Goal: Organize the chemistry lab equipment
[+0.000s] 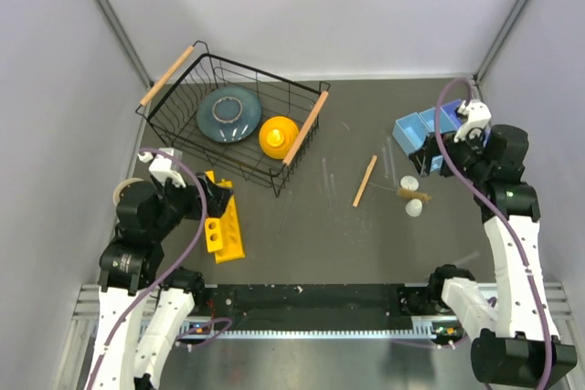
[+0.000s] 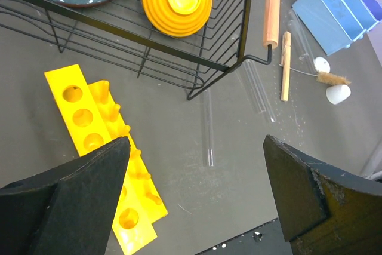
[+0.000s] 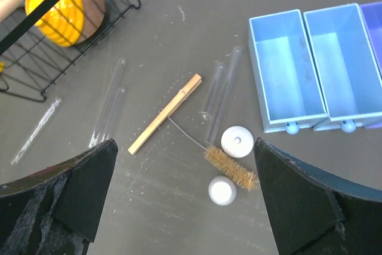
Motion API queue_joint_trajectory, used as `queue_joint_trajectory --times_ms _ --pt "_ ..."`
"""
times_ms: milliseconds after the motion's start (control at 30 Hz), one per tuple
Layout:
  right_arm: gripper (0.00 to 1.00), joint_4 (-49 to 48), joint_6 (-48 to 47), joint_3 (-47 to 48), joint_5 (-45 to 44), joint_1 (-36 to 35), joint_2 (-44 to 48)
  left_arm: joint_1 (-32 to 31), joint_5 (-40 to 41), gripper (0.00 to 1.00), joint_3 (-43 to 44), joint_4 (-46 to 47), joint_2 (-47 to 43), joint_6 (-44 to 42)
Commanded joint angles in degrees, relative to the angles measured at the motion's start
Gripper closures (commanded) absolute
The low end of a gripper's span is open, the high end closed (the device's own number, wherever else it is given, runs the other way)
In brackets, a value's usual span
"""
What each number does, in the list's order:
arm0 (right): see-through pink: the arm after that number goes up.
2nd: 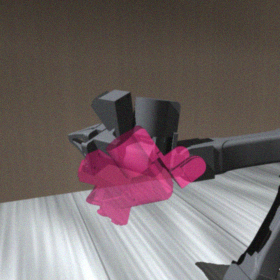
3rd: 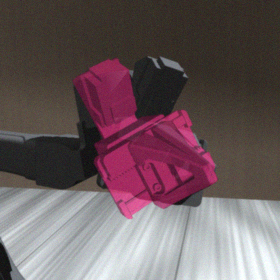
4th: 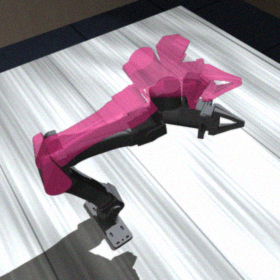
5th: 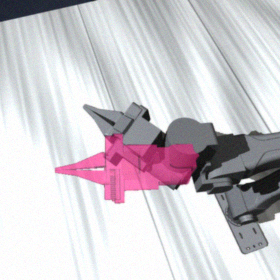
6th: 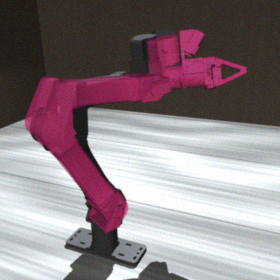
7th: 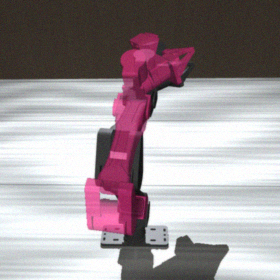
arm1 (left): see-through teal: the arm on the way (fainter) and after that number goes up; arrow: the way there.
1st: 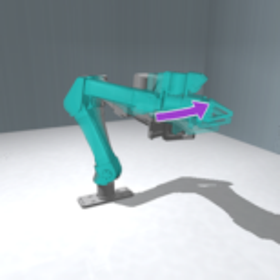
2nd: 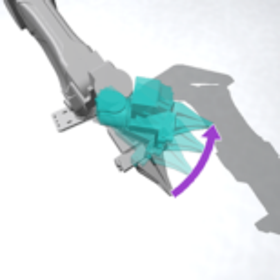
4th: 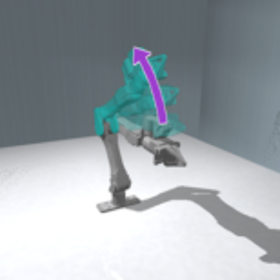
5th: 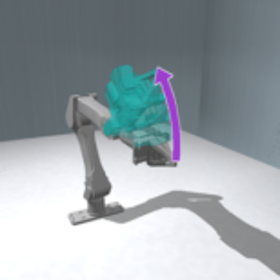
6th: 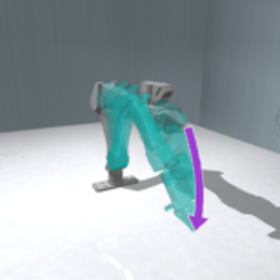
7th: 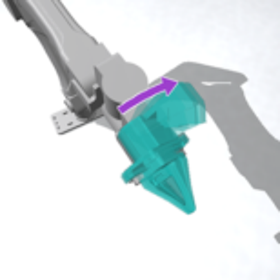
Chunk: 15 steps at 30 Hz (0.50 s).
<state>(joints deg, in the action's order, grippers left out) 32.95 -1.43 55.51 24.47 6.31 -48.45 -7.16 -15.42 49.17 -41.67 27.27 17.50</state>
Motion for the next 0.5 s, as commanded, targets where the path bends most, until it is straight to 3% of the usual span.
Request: queue_joint_trajectory --times_ms 0,200,467 --pt "0.01 0.9 -10.0 0.8 9.8 0.6 -0.7 0.3 -5.0 0.01 -1.4 5.4 1.6 2.4" --pt "0.01 5.7 -20.0 -0.8 21.3 0.5 -2.1 0.2 -11.8 0.01 -3.2 7.5 4.1 3.4" --pt "0.01 8.4 -22.8 -0.1 18.0 0.5 -9.8 -2.1 -17.0 0.01 -8.3 11.0 4.2 7.9"
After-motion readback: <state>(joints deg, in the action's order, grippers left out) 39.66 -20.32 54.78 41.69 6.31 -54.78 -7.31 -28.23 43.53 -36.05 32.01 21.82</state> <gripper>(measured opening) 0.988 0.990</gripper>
